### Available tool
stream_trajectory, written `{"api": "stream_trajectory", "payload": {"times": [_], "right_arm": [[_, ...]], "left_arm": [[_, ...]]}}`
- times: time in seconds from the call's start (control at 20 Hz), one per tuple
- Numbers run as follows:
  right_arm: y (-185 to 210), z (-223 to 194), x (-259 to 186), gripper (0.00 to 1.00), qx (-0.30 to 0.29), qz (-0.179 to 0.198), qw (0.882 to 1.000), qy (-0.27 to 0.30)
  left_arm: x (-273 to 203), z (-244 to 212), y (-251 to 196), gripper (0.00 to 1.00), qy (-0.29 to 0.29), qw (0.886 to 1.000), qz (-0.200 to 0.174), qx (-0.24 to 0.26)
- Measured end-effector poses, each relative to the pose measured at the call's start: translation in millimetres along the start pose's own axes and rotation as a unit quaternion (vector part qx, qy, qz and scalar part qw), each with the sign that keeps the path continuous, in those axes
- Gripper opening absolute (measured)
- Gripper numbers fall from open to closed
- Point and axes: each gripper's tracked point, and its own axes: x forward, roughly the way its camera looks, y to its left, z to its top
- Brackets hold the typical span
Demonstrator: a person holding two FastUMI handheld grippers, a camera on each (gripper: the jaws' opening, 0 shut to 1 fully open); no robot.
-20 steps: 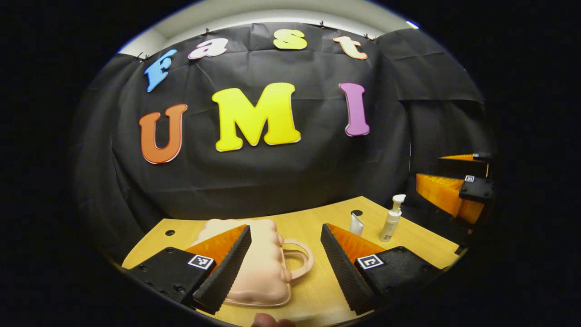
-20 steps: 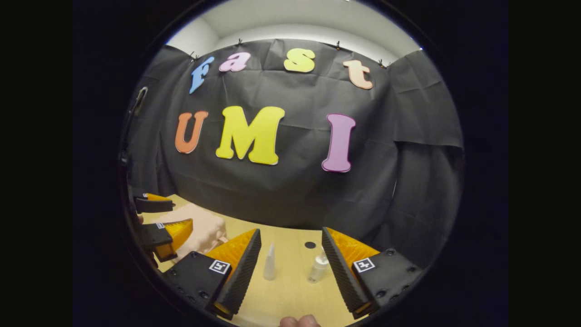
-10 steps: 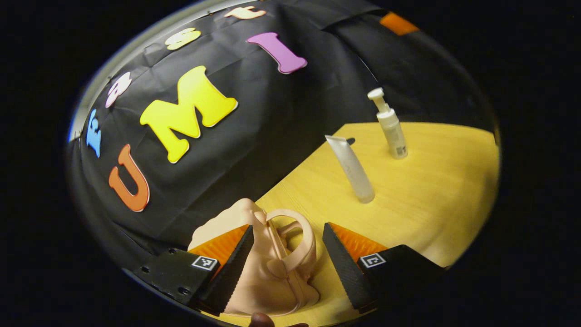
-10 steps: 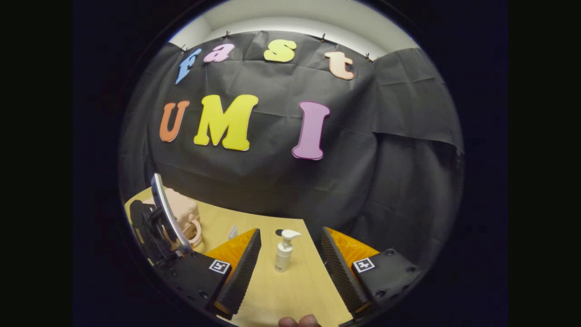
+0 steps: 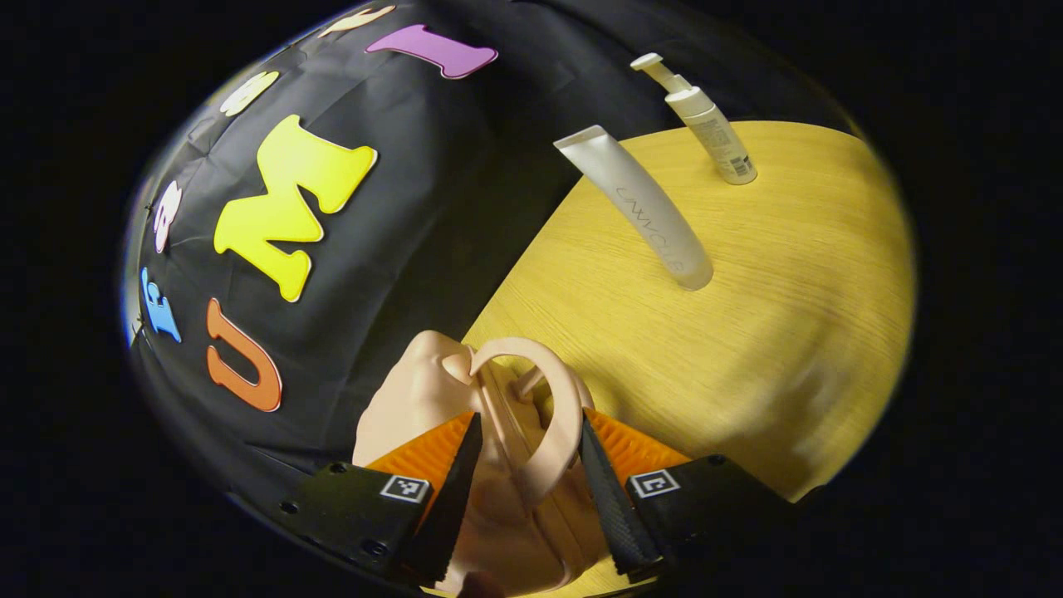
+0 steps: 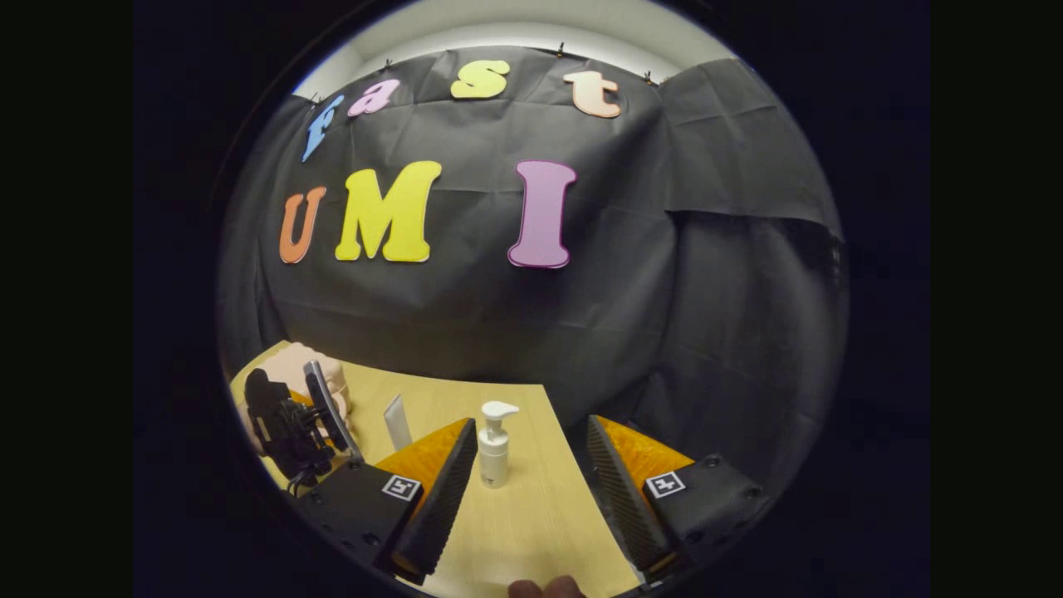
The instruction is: First open the suitcase, pack the skin care products into it, and then close the suitcase.
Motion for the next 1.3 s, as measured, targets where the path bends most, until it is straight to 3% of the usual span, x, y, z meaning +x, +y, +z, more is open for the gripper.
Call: {"api": "stream_trajectory", "payload": {"times": [0.05, 0.2, 0.3, 0.5, 0.75, 0.9, 1.05, 1.3], "right_arm": [[2, -2, 4, 0.80, -0.001, 0.006, 1.000, 0.002], [7, 2, 3, 0.80, -0.005, 0.015, 1.000, -0.003], [15, 9, -1, 0.80, -0.002, 0.019, 1.000, -0.014], [24, 13, -7, 0.81, 0.003, 0.016, 1.000, -0.024], [41, 18, -17, 0.80, 0.000, 0.014, 1.000, -0.028], [58, 29, -20, 0.78, -0.012, 0.020, 0.999, -0.035], [85, 44, -22, 0.79, -0.014, 0.034, 0.998, -0.042], [146, 70, -21, 0.79, -0.025, 0.065, 0.996, -0.063]], "left_arm": [[3, -2, -2, 0.71, 0.008, 1.000, -0.002, 0.002], [10, -4, -8, 0.47, 0.029, 0.999, -0.004, 0.014], [16, -4, -10, 0.38, 0.036, 0.999, -0.003, 0.022], [3, 13, -3, 0.17, 0.007, 1.000, -0.016, 0.003], [-18, 26, 18, 0.10, -0.023, 0.996, -0.029, -0.086], [-34, 39, 61, 0.07, -0.065, 0.984, -0.021, -0.167], [-56, 43, 117, 0.07, -0.104, 0.964, -0.002, -0.246], [-93, -9, 238, 0.05, -0.149, 0.933, 0.076, -0.320]]}}
